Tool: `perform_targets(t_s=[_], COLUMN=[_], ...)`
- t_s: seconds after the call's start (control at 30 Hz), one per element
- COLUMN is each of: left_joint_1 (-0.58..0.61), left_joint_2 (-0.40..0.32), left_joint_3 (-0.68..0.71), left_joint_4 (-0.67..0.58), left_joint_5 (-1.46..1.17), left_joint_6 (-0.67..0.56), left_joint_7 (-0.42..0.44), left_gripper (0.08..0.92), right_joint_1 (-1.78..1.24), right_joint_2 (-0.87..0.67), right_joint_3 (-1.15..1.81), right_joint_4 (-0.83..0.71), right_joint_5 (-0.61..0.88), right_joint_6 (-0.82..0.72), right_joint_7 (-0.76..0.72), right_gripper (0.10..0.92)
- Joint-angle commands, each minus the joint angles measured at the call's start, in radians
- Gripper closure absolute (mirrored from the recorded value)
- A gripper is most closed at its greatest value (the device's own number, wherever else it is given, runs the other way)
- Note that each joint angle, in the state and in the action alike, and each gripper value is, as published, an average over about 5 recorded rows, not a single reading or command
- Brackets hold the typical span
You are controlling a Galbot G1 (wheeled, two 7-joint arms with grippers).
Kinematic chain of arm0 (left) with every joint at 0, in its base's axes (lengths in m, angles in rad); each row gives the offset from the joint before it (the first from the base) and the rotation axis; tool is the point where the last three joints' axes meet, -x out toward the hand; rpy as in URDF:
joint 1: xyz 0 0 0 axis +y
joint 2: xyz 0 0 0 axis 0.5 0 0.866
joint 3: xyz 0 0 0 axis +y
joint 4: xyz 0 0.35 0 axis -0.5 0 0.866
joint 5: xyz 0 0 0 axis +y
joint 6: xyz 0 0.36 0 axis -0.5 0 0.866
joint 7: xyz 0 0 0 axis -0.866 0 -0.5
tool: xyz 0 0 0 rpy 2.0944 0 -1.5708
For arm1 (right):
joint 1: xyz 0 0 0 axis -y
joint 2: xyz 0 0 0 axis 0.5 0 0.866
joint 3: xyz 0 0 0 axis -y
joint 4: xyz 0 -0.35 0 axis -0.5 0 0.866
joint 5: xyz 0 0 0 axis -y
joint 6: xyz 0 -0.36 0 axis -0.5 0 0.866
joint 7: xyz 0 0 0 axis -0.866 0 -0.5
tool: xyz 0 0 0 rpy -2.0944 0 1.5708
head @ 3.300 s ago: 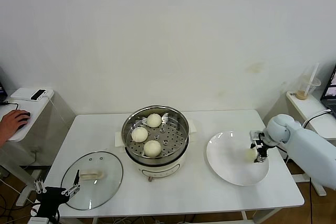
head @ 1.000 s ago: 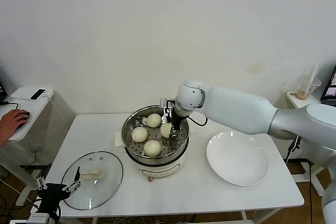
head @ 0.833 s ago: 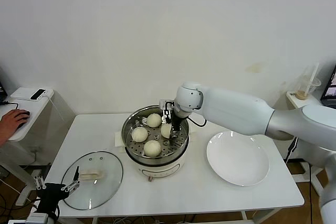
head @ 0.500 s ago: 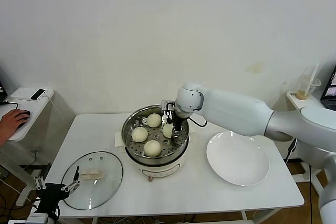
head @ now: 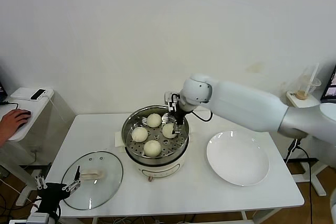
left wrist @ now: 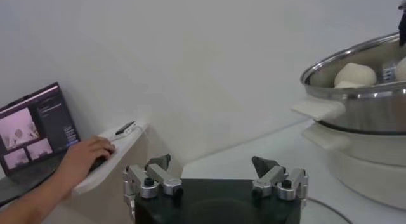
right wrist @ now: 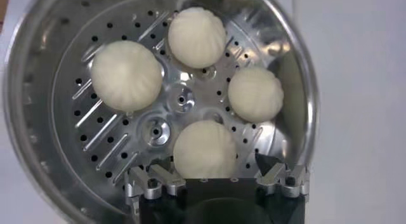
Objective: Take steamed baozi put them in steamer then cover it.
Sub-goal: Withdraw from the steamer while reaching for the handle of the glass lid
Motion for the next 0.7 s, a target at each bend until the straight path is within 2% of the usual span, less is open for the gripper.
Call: perform_targets(t_s=[0.03, 0.23, 0.37, 0.57, 0.7], left_joint_1=[0.001, 0.007, 0.010, -0.005, -0.015], left_joint_2=[-0.002, -0.008, -0.011, -0.022, -0.026], left_joint_3=[0.003, 0.011, 0.021, 0.036, 0.048], left_joint_4=[-0.004, -0.009, -0.011, 0.007, 0.020], left_joint_5=[-0.001, -0.025, -0.043, -0.052, -0.045], left_joint_6=[-0.001, -0.027, -0.057, -0.078, -0.085], left_joint_7=[-0.003, -0.006, -0.006, -0.019, -0.024], left_gripper=[0.177, 0.177, 0.177, 0.177, 0.177], right_joint_1=[0.004, -0.180, -0.436, -0.909, -1.233], right_joint_2=[-0.192, -0.307, -0.386, -0.420, -0.365], right_joint_3=[0.088, 0.249, 0.464, 0.873, 1.198], right_joint_4=[0.203, 0.378, 0.467, 0.519, 0.564], right_joint_5=[0.111, 0.232, 0.188, -0.006, -0.093], right_joint_6=[0.009, 0.051, 0.171, 0.412, 0.554], right_joint_7=[0.101, 0.467, 0.663, 0.816, 0.795], right_gripper=[0.203, 0.203, 0.203, 0.203, 0.203])
